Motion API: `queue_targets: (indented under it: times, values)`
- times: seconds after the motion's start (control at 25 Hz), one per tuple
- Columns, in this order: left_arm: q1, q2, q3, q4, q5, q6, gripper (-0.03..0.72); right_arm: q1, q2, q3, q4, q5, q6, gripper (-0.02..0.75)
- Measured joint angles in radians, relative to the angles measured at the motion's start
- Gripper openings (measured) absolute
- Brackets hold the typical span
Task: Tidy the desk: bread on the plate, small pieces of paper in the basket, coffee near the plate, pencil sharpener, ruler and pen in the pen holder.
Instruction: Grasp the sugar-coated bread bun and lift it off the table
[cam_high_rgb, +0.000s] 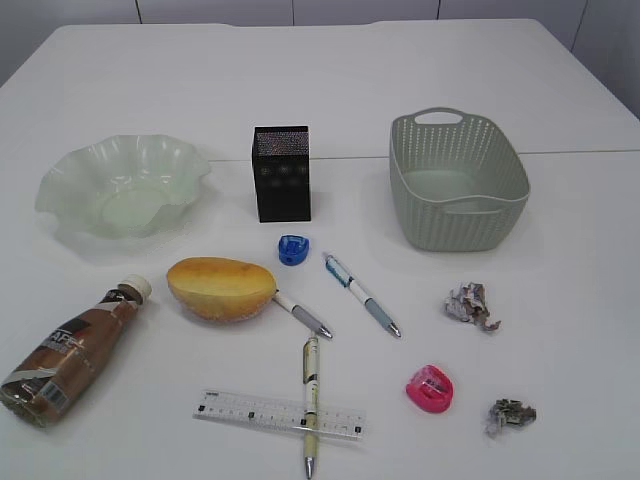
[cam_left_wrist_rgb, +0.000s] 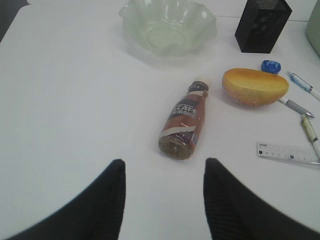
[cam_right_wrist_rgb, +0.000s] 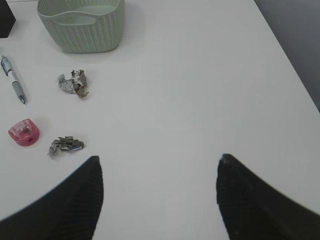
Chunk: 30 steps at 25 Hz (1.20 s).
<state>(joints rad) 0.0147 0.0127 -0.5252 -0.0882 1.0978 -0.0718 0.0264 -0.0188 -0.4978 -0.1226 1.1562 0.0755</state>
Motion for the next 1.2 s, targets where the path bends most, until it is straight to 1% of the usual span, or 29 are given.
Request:
queue_targets:
  times: [1.2]
  values:
    - [0.000,0.000,0.000,0.000,-0.001,0.000,0.366,0.000,0.000,0.000,0.000,0.000,0.000,0.517]
